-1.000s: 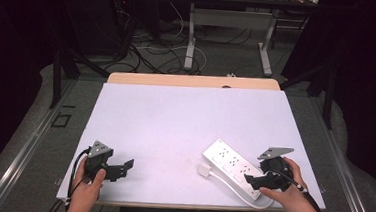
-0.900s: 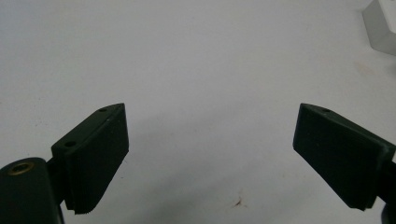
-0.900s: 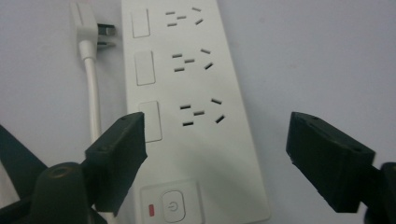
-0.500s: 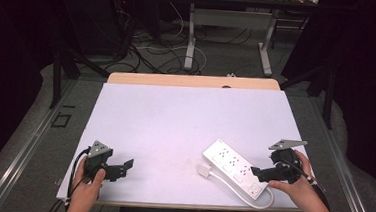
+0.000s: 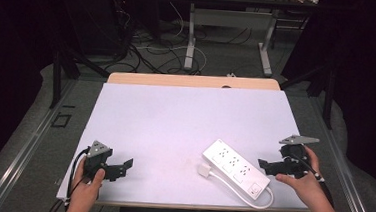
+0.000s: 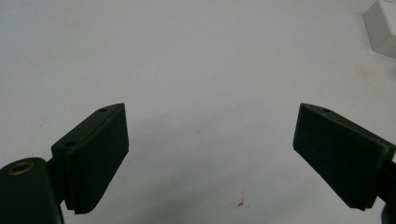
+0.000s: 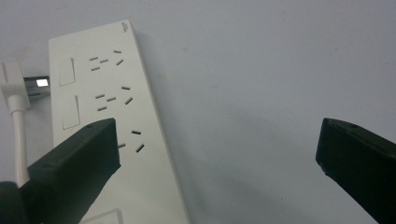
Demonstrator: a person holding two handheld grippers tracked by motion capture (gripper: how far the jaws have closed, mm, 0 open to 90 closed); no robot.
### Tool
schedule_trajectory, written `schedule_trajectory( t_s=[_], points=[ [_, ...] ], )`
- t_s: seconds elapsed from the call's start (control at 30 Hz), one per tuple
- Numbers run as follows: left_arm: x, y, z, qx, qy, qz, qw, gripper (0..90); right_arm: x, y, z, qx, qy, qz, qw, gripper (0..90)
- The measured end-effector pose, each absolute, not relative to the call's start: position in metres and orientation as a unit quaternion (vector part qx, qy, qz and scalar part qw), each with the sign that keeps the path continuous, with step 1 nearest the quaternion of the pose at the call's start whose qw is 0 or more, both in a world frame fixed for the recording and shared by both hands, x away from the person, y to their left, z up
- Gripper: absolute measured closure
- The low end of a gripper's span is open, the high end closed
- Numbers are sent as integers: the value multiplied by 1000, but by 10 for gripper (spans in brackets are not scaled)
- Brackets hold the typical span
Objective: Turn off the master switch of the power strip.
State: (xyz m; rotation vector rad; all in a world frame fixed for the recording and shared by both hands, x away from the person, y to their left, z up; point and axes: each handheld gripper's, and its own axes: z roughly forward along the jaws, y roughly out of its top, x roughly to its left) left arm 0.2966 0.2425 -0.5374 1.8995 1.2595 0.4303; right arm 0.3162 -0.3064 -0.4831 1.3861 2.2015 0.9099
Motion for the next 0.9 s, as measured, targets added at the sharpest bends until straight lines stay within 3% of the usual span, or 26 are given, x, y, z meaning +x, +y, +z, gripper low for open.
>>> schedule_trajectory(
  t_s=[0.9],
  points=[
    [298,246,-538,738,510,181,403,55,331,-340,-514,533,733,359,223,0]
  ],
)
